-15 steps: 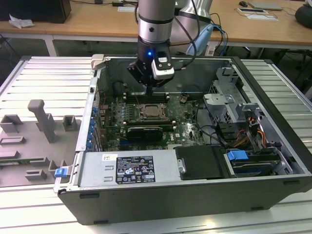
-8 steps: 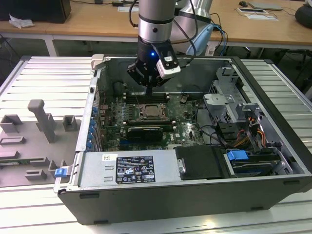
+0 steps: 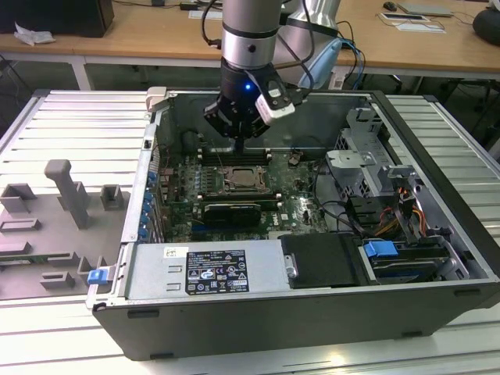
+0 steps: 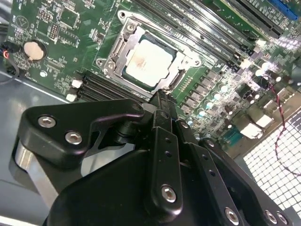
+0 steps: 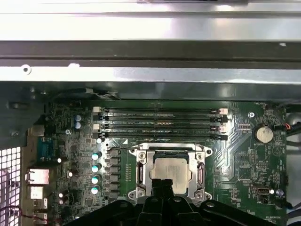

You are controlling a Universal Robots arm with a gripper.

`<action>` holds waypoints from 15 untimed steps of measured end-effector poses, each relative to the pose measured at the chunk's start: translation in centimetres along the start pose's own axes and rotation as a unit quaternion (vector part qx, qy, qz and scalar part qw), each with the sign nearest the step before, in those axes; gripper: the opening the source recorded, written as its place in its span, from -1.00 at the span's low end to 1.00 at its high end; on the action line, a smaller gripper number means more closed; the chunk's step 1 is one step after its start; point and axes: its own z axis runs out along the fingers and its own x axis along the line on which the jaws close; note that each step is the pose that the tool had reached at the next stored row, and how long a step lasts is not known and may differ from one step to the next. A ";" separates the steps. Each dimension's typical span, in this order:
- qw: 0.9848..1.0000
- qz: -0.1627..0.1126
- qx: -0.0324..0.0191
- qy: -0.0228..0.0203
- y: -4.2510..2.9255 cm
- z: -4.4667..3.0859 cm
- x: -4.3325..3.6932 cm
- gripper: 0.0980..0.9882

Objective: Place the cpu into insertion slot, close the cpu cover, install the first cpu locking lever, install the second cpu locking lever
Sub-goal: 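Install the first cpu locking lever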

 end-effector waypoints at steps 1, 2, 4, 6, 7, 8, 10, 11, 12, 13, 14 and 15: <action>1.000 -0.004 0.000 -0.001 0.01 0.02 0.09 -0.98; 1.000 -0.004 0.000 -0.004 0.01 0.05 0.48 -0.98; 1.000 -0.005 0.000 -0.007 0.02 0.10 1.47 -0.98; 1.000 -0.005 -0.001 -0.010 0.04 0.15 2.59 -0.98; 1.000 -0.005 -0.001 -0.011 0.05 0.17 2.99 -0.98; 1.000 -0.005 -0.001 -0.011 0.05 0.19 3.32 -0.98; 1.000 -0.005 -0.001 -0.012 0.06 0.24 4.05 -0.98; 1.000 -0.005 -0.001 -0.013 0.07 0.26 4.26 -0.98; 1.000 -0.005 -0.001 -0.013 0.08 0.32 4.67 -0.98; 1.000 -0.005 -0.001 -0.013 0.09 0.37 5.02 -0.98; 1.000 -0.006 -0.001 -0.014 0.10 0.40 5.27 -0.98; 1.000 -0.006 -0.001 -0.014 0.12 0.44 5.45 -0.98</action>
